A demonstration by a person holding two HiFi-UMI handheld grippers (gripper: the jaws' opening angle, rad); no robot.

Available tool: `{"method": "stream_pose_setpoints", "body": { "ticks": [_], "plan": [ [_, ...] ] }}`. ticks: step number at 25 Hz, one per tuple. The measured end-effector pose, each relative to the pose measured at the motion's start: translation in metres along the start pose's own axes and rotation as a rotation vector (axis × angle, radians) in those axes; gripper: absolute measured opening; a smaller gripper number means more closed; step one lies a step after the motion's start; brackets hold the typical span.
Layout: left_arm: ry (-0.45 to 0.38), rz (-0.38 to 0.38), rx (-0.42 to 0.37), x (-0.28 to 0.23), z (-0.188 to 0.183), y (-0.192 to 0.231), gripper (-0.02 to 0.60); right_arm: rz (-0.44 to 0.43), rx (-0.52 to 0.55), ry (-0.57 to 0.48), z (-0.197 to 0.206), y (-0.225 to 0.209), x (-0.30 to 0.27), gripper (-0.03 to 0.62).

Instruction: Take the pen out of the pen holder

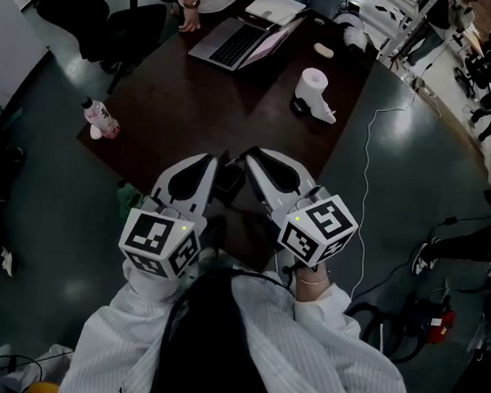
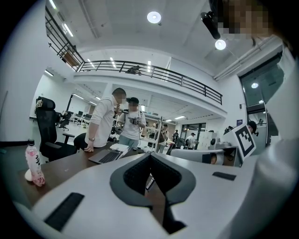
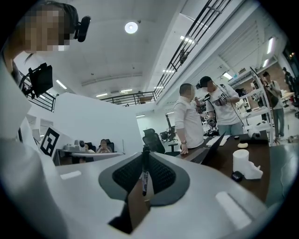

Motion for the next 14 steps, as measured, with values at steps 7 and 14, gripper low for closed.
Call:
{"method": "stream_pose_setpoints", "body": {
  "ticks": [7, 14],
  "plan": [
    [-0.004, 0.001, -0.002, -0.0014, 0.0005, -0.0018, 0.005, -0.010, 0.004, -0.003, -0.0011, 0.0007, 0.0000, 0.043],
    [0.002, 0.008, 0.001, -0.0057, 0.0023, -0.0030, 0.005, -0.009, 0.012, 0.003, -0.0003, -0.0004, 0.0009, 0.043]
  ]
}}
Point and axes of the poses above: the fingertips, and each gripper's own axes: x backward along the fingers, y to its left, z out of its underside, the point moved 2 cm from there along x, backward along the fingers, and after that the axes turned 7 degrees about x, right-handed, at the moved point
